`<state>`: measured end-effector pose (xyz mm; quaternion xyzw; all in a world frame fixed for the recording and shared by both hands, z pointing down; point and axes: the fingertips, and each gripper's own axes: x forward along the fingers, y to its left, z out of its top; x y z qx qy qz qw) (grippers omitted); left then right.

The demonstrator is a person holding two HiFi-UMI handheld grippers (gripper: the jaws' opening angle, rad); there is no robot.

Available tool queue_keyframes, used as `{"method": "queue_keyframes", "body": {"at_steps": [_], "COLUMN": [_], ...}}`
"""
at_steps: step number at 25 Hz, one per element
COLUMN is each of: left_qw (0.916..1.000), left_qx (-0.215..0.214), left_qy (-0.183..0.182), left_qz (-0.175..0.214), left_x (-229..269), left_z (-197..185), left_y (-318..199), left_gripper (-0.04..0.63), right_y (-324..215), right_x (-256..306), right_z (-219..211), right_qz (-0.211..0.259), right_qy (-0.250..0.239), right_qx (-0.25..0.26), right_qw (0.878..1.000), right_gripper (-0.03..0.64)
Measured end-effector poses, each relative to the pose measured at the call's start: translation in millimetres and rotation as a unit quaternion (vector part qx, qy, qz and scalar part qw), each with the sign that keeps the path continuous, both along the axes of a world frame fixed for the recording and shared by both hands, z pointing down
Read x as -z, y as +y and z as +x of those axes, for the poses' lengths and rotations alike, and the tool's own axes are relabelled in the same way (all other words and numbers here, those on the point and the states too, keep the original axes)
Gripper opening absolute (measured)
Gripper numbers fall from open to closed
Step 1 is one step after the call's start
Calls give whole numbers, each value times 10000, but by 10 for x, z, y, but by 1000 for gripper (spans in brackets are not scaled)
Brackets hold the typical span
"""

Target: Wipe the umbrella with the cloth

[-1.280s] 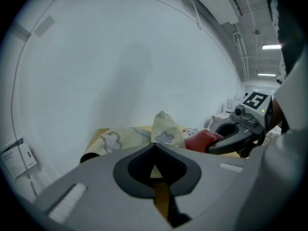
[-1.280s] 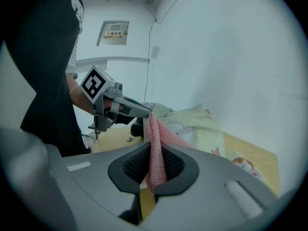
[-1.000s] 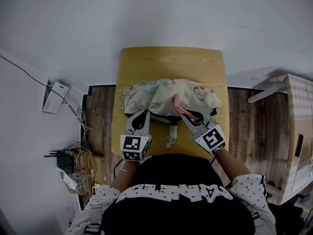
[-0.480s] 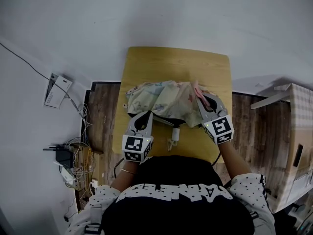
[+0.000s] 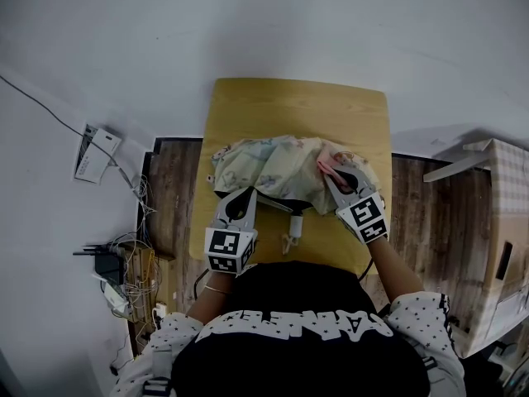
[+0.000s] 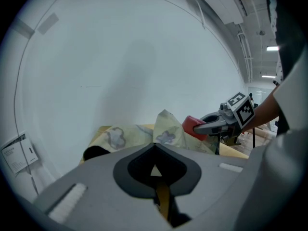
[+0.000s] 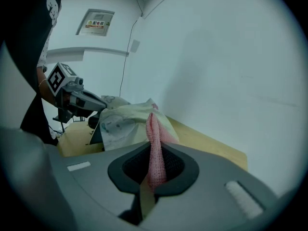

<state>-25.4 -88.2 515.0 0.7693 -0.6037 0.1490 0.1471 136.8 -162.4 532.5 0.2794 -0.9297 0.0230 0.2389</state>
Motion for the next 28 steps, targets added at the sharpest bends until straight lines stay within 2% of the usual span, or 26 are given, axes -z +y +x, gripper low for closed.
{"method": "queue_keyframes", "body": {"at_steps": [10, 28], "left_qw": [9998, 9991], "left_qx": [-172, -362], "left_qy": [26, 83], "left_qz": [-81, -183], "left_x": [-36, -85], "left_z": [-21, 27], "left_y": [-7, -23], "left_gripper": [0, 0], "right_y": [414, 771], "right_x": [-212, -319], "right_z": [12, 94], "right_qz": [-324, -608], "right_qy": [211, 278], "right_qx": [287, 264], "right_qw": [9988, 9974], "right_gripper": [34, 34]}}
